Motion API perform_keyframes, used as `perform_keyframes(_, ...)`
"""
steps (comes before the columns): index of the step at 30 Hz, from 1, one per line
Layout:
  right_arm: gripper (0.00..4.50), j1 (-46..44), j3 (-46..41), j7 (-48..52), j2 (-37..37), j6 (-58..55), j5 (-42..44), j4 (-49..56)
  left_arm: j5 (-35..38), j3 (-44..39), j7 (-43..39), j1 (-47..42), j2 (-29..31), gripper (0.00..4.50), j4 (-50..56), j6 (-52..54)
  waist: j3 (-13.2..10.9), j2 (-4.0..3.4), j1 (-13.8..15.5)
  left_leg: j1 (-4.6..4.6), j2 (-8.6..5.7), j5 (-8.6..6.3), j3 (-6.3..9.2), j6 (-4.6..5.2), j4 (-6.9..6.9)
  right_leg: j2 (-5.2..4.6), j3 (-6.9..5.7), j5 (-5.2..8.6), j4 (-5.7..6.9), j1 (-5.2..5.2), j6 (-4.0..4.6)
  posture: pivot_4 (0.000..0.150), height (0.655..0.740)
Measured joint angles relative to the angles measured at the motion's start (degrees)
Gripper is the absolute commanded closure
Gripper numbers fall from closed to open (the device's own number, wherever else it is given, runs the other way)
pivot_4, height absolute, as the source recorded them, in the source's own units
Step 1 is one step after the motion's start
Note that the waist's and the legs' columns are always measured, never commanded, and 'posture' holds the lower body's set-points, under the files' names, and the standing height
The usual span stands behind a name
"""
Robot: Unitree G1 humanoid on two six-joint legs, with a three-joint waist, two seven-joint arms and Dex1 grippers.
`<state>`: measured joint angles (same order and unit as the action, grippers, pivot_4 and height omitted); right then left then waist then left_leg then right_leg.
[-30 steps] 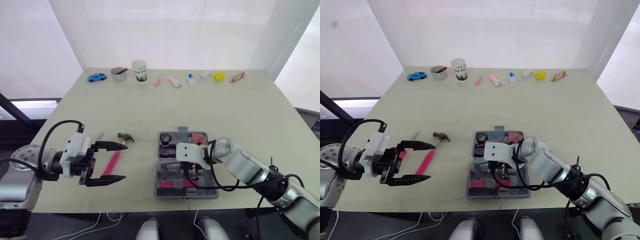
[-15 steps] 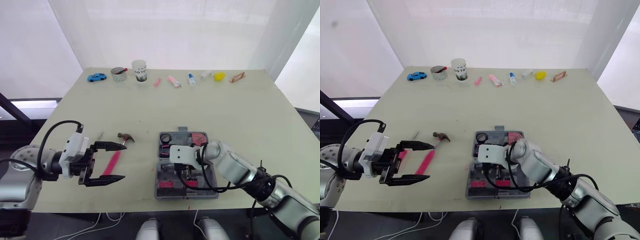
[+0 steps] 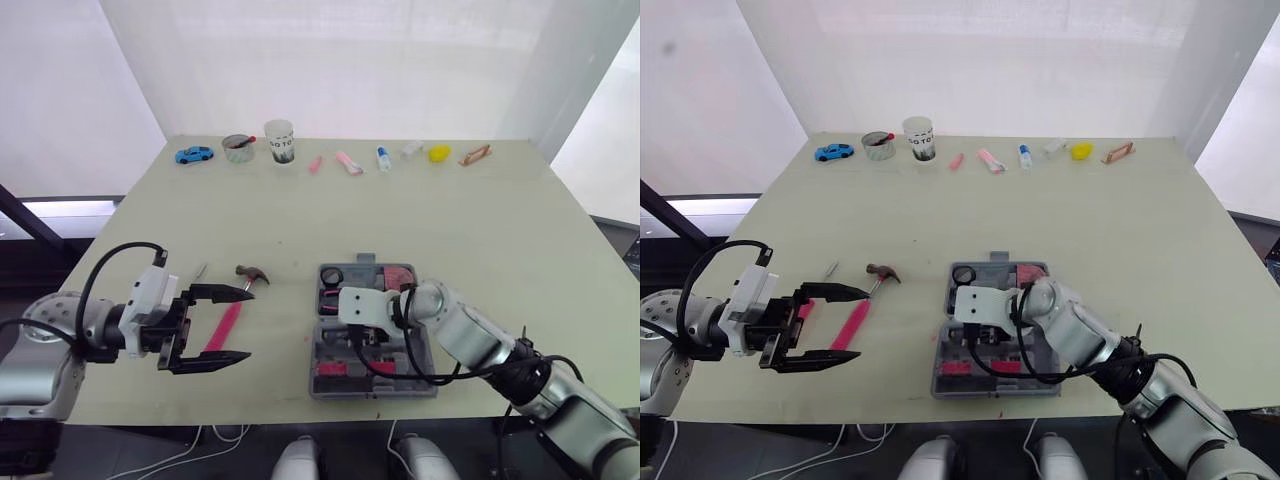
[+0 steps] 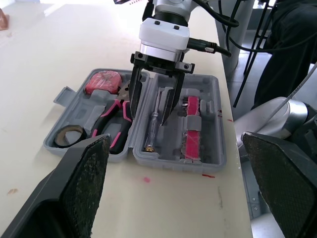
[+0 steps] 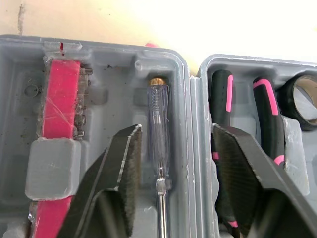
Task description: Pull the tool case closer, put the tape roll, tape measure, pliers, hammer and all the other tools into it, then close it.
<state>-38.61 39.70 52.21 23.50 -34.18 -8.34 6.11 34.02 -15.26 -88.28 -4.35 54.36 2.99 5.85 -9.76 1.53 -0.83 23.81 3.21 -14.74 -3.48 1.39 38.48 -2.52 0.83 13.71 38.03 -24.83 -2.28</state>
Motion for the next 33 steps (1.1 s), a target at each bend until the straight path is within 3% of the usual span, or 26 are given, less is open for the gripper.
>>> perform_keyframes(3, 2.07, 0.5, -1.9, 0.1, 0.5, 0.9, 0.6, 0.1, 0.0, 0.0, 0.0, 0.0, 0.0, 0.00, 0.0, 0.0, 0.0, 0.00, 0.0, -0.01, 0.00, 0.00, 0.00, 0.00, 0.01, 0.00, 0.01, 0.00, 0.01, 0.00, 0.00, 0.150, 0.7400)
perform_keyframes(4, 2.30, 0.8, -2.5, 0.1, 0.5, 1.1, 0.7, 0.1, 0.0, 0.0, 0.0, 0.0, -0.1, 0.00, 0.0, 0.0, 0.0, 0.00, 0.0, -0.01, 0.00, 0.00, 0.00, 0.00, 0.00, 0.00, 0.01, 0.00, 0.01, 0.00, 0.00, 0.150, 0.7400)
perform_keyframes(6, 2.88, 1.7, -3.1, 0.4, 0.6, 1.9, 1.4, 0.1, 0.0, 0.0, 0.0, 0.0, -0.2, 0.00, 0.0, 0.0, 0.0, 0.00, 0.0, -0.01, 0.00, 0.00, 0.00, 0.00, 0.00, 0.00, 0.00, 0.00, 0.00, 0.00, 0.00, 0.150, 0.7400)
perform_keyframes(9, 4.46, 2.3, -3.2, 1.1, 1.1, 3.7, 1.8, 0.0, 0.0, 0.0, 0.0, 0.0, -0.3, 0.00, 0.0, 0.0, 0.0, 0.00, 0.0, 0.00, 0.00, 0.00, -0.01, 0.00, 0.00, 0.00, 0.01, 0.00, 0.00, 0.00, 0.00, 0.150, 0.7400)
perform_keyframes(33, 4.46, 3.5, -2.9, 3.5, 2.1, 5.2, -0.2, -2.7, 0.0, 0.0, -0.2, 0.4, -1.0, 0.00, -1.6, -1.9, 0.0, 0.01, 0.0, -0.02, 0.00, 0.00, -0.01, 0.00, 0.01, 0.01, 0.02, 0.00, 0.02, 0.01, 0.00, 0.150, 0.7400)
